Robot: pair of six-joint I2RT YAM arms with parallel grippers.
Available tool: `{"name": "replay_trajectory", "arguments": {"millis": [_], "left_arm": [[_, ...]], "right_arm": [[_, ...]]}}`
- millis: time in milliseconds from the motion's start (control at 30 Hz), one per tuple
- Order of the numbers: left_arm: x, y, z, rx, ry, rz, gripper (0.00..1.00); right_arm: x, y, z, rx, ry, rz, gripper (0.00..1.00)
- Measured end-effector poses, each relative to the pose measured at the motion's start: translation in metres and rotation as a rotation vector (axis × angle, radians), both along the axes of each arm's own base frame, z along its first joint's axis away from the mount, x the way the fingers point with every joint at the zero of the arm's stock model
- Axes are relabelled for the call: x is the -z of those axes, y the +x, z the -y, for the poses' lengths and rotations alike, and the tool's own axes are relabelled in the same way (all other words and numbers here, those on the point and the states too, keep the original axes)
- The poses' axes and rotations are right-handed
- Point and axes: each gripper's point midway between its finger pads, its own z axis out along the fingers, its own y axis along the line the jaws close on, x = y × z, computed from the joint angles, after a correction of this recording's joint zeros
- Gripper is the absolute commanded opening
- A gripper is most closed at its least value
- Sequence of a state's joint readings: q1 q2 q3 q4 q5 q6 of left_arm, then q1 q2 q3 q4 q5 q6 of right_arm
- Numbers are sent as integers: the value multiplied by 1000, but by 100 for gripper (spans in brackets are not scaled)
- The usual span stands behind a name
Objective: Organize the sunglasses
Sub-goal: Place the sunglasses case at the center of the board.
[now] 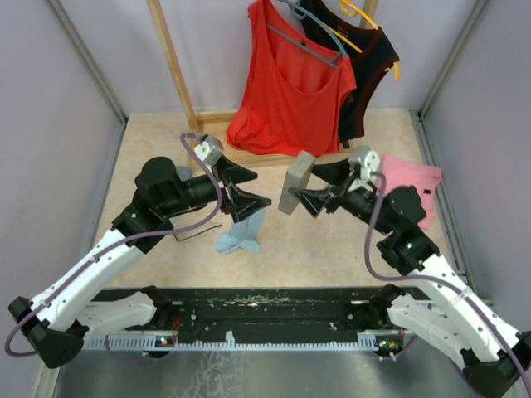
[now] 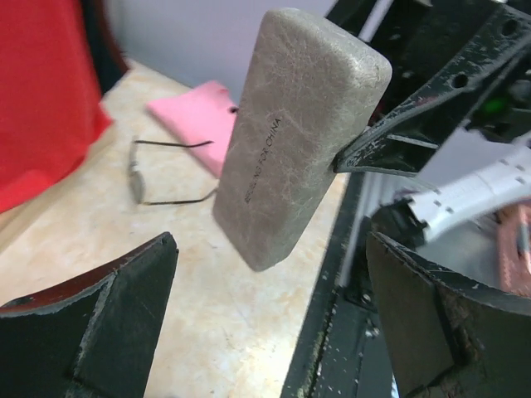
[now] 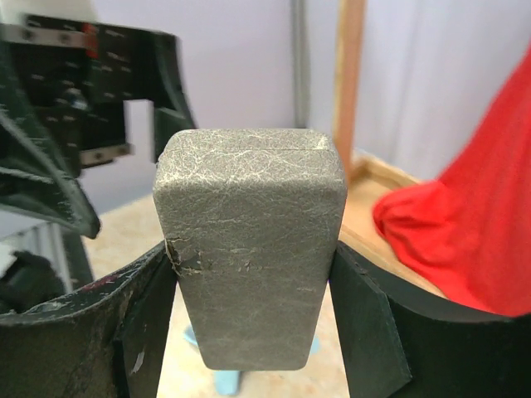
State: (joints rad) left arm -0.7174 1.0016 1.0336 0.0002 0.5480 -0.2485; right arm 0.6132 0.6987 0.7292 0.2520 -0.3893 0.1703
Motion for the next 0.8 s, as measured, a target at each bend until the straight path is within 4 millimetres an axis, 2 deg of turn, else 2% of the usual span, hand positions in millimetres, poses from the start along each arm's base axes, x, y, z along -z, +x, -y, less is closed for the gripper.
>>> {"name": "replay_trajectory", "arguments": {"millis": [100, 167, 233, 333, 400, 467, 533, 567, 667, 800], "left_arm": [[-1, 21, -13, -160, 17, -35, 100], [7, 35, -25, -274, 42, -69, 100], [16, 46, -35, -361, 68, -96, 100], [29, 59, -51, -484, 112, -132, 100], [36, 64, -60, -543, 131, -150, 100], [41, 67, -67, -588, 143, -162, 100], [45, 68, -74, -620, 149, -169, 100], [48, 69, -76, -635, 154, -174, 100], [55, 71, -83, -676, 170, -194, 100], [66, 73, -91, -720, 198, -220, 100]], "right_arm": [[2, 26, -1, 82, -106, -78, 0], [11, 45, 0, 148, -172, -161, 0], [36, 63, 3, 220, -255, -284, 0], [91, 79, 10, 322, -411, -524, 0], [130, 81, 15, 389, -514, -664, 0], [168, 74, 23, 455, -620, -789, 0], [195, 64, 31, 511, -698, -885, 0], [207, 61, 35, 548, -724, -929, 0], [224, 58, 42, 629, -750, -1001, 0], [253, 60, 43, 704, -778, -1094, 0]]}}
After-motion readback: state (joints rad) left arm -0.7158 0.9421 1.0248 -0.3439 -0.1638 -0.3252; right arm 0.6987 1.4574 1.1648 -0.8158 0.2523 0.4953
